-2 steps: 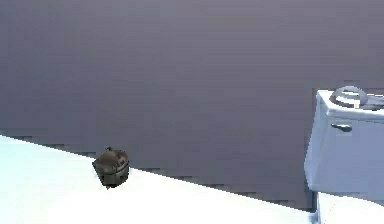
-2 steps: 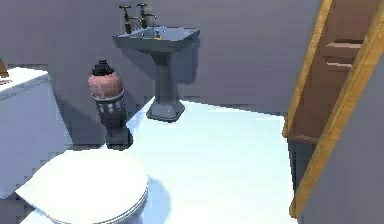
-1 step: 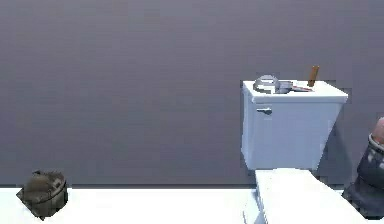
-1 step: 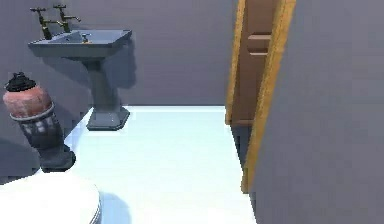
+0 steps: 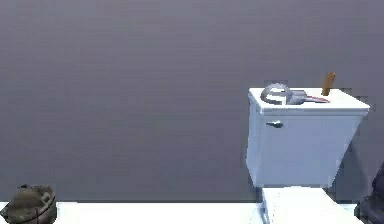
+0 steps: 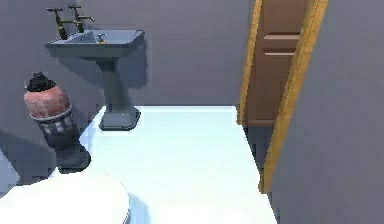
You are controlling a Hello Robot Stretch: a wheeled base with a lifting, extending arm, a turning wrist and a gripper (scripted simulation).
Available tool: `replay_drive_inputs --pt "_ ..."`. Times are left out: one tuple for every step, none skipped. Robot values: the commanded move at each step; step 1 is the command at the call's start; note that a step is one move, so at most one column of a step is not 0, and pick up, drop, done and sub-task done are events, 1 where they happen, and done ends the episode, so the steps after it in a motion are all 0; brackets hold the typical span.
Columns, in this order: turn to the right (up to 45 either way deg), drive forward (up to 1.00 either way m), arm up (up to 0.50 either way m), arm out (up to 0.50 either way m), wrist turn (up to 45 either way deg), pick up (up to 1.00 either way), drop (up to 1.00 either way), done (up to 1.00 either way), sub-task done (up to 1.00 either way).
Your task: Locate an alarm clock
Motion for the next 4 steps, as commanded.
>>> replay_drive_inputs --pt "-45.0 0.00 0.00 0.00 0.0 0.00 0.00 0.00 0.00" --pt "-27.0 0.00 0.00 0.00 0.0 0.00 0.00 0.00 0.00" --pt "0.0 1.00 0.00 0.00 0.0 0.00 0.00 0.00 0.00" --pt "-21.0 0.00 0.00 0.00 0.0 0.00 0.00 0.00 0.00"
